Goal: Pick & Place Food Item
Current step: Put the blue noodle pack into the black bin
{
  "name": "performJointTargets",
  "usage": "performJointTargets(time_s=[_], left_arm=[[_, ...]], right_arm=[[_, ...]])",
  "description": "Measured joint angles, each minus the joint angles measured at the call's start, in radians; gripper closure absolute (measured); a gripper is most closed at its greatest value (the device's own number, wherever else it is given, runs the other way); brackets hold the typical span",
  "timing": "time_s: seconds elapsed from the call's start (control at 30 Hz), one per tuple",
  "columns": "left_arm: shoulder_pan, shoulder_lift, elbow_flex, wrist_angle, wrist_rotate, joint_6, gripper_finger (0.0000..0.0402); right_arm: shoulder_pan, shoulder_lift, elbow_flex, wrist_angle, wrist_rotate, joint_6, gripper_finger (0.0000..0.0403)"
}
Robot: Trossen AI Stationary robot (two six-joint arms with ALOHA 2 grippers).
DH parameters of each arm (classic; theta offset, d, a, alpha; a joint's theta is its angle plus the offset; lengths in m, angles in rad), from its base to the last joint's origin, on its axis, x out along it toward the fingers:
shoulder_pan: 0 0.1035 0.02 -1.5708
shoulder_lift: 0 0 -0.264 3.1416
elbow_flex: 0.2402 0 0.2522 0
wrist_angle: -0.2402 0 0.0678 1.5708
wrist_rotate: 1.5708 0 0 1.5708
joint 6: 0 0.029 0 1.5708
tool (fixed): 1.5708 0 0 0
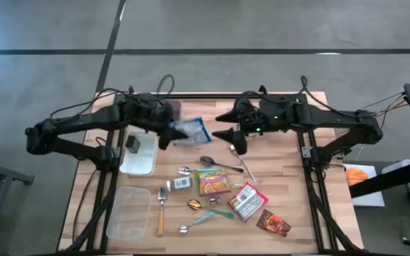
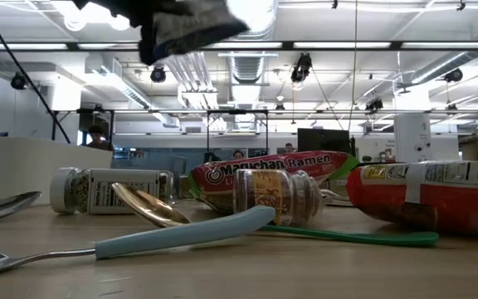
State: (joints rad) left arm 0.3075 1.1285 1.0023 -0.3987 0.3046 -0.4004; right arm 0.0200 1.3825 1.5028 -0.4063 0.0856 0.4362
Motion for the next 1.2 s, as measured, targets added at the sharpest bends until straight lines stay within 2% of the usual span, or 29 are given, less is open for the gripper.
performJointTargets(time_s=[0.17,0.23,0.47,0.57,0.63,0.83,1.03,1.2], left_arm=[[0.121,-0.041,0.000,-0.155,-0.339,-0.161,0.0273],[0.185,-0.038,0.000,-0.194,-0.406,-0.198,0.0273],[0.430,0.047,-0.008,-0.347,-0.430,-0.255,0.0273],[0.491,0.079,-0.035,-0.360,-0.436,-0.254,0.0273],[0.504,0.090,-0.059,-0.347,-0.444,-0.240,0.0273],[0.506,0.110,-0.117,-0.342,-0.559,-0.240,0.0273],[0.506,0.112,-0.175,-0.284,-0.569,-0.303,0.0273],[0.506,0.112,-0.212,-0.240,-0.629,-0.353,0.0273]], right_arm=[[0.006,-0.026,-0.002,-0.079,0.080,0.062,0.0093],[0.010,-0.021,-0.002,-0.092,0.101,0.073,0.0093],[0.038,0.008,-0.004,-0.093,0.101,0.089,0.0093],[0.054,0.008,-0.004,-0.092,0.102,0.089,0.0093],[0.062,0.007,-0.004,-0.092,0.104,0.089,0.0093],[0.081,-0.002,-0.004,-0.093,0.151,0.089,0.0093],[0.080,-0.001,-0.004,-0.107,0.153,0.089,0.0093],[0.081,-0.001,-0.004,-0.115,0.153,0.088,0.0093]])
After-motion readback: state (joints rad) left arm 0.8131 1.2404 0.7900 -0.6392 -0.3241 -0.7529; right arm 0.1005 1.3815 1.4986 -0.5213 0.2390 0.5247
